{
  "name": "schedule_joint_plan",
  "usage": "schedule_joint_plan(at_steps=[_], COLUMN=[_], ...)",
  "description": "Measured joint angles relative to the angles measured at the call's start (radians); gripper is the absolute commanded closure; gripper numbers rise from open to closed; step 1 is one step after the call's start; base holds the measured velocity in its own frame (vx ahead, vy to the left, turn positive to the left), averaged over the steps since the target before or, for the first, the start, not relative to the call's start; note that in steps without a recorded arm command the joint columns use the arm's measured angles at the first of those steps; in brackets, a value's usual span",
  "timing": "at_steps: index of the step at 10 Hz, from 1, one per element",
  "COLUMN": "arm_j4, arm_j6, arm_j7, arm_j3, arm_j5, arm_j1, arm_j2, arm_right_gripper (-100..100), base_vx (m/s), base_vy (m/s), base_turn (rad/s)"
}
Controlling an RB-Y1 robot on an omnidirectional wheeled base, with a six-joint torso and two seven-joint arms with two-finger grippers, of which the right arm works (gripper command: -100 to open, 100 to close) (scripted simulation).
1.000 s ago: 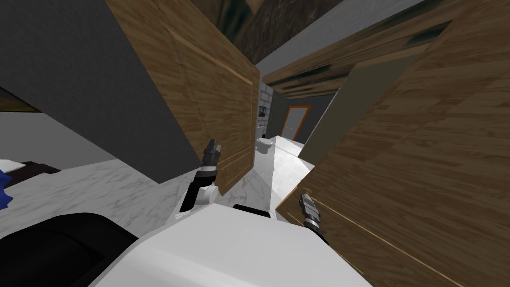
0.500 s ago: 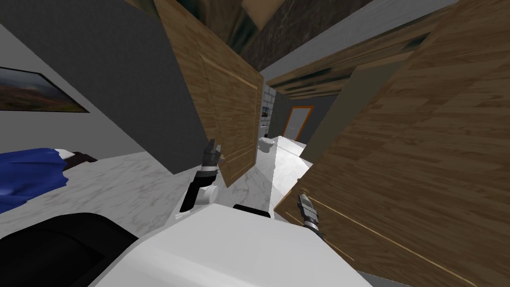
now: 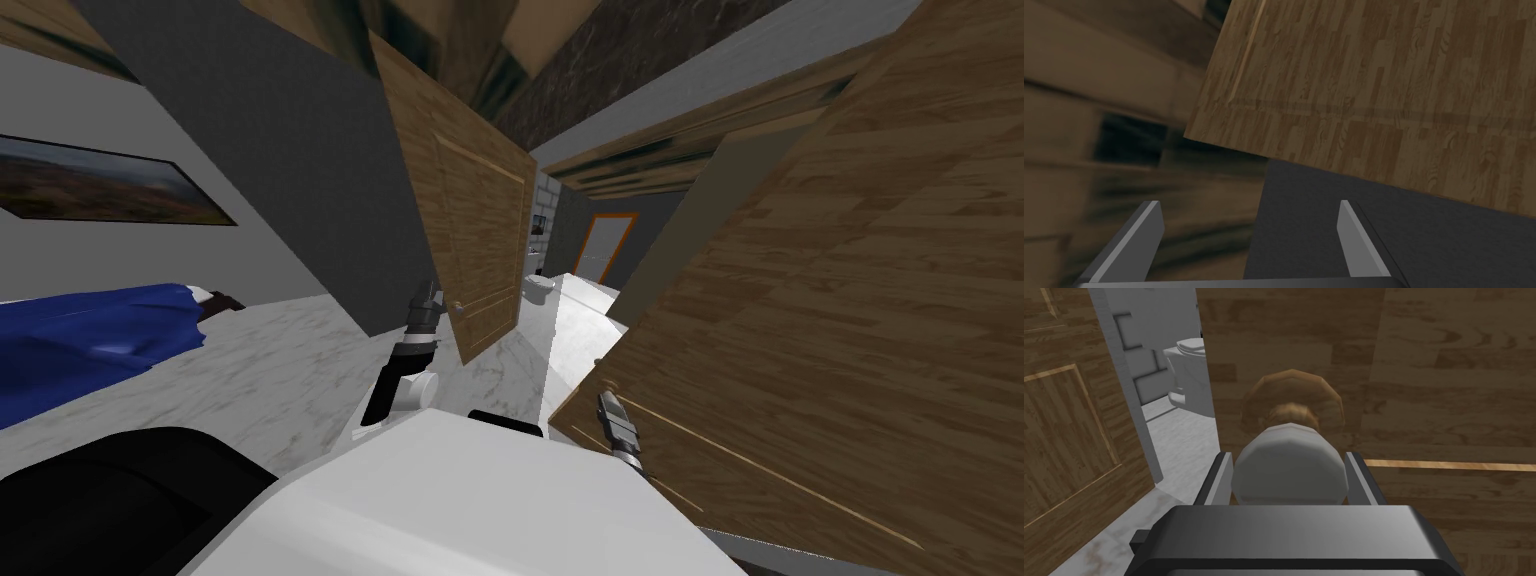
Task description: Pull the door open
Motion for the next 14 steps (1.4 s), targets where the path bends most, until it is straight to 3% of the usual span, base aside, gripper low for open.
schedule_joint_plan(at_steps=[4, 6, 13, 14], arm_j4=[-0.013, -0.007, 0.024, 0.026], arm_j6=[-0.038, -0.046, -0.141, -0.142], arm_j7=[-0.040, -0.050, -0.120, -0.122], arm_j3=[0.049, 0.062, 0.138, 0.142], arm_j5=[0.025, 0.029, 0.056, 0.058], arm_j1=[0.028, 0.036, 0.061, 0.064], arm_j2=[-0.041, -0.046, -0.097, -0.096], arm_right_gripper=[100, 100, 100, 100], base_vx=[-0.220, -0.190, -0.207, -0.125], base_vy=[-0.017, -0.017, -0.027, -0.005], base_turn=[0.094, 0.136, 0.120, 0.102])
